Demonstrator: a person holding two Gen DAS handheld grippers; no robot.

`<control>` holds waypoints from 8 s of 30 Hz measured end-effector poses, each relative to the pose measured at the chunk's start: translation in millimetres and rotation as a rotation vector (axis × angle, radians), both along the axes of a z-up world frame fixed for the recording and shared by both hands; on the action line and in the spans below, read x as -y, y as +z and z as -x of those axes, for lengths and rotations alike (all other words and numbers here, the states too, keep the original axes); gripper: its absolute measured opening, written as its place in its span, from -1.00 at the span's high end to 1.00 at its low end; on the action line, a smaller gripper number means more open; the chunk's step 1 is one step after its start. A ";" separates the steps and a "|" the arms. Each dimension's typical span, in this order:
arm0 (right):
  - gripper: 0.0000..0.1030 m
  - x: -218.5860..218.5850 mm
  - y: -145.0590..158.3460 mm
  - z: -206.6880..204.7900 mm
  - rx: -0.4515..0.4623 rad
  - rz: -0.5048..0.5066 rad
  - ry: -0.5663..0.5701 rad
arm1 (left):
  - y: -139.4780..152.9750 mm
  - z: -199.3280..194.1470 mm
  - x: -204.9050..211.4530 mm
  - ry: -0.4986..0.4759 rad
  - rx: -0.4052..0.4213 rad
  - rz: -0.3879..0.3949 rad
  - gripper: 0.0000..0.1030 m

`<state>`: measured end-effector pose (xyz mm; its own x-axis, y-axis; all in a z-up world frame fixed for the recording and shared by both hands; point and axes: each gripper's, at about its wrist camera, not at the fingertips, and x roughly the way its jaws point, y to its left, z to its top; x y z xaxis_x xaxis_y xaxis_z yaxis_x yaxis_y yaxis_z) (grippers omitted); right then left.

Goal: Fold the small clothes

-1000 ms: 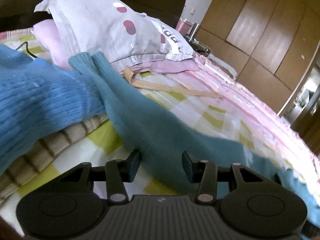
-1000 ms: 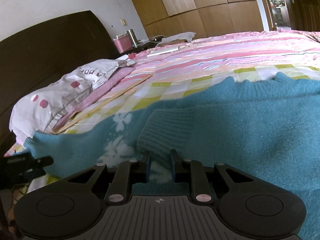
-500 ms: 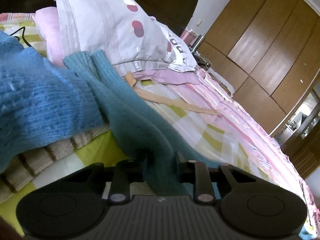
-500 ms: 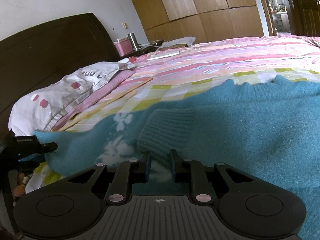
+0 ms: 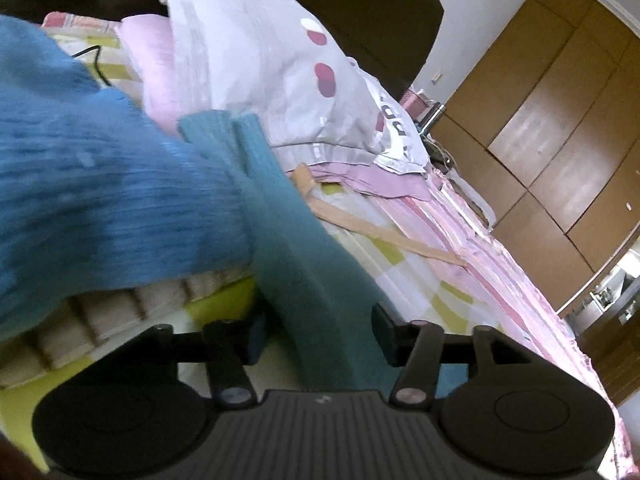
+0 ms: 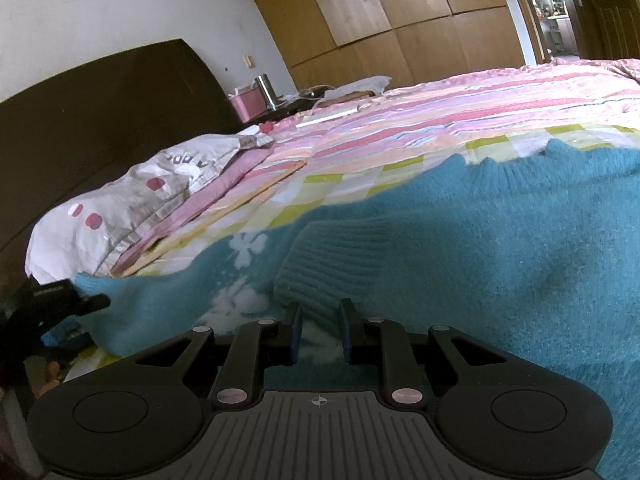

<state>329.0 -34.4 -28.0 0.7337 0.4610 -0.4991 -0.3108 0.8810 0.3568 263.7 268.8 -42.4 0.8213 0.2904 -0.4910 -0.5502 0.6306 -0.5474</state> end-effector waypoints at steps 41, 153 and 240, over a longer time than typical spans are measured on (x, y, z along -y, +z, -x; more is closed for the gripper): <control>0.12 19.5 90.1 4.0 0.022 0.034 0.170 | 30.0 -5.2 232.5 -0.989 0.070 -0.604 0.63; 0.54 213.4 56.6 71.9 -0.134 0.119 -0.298 | 50.1 29.3 182.5 -0.782 -0.188 -0.518 0.09; 0.61 276.0 3.9 282.7 -0.357 -0.314 -0.274 | 39.0 199.4 165.6 -0.857 -0.423 -0.196 0.39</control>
<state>46.3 -310.4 -24.1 0.6581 0.4440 -0.6081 0.1033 0.7468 0.6570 64.3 103.2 -3.4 0.5587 -0.2156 -0.8008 0.0105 0.9674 -0.2531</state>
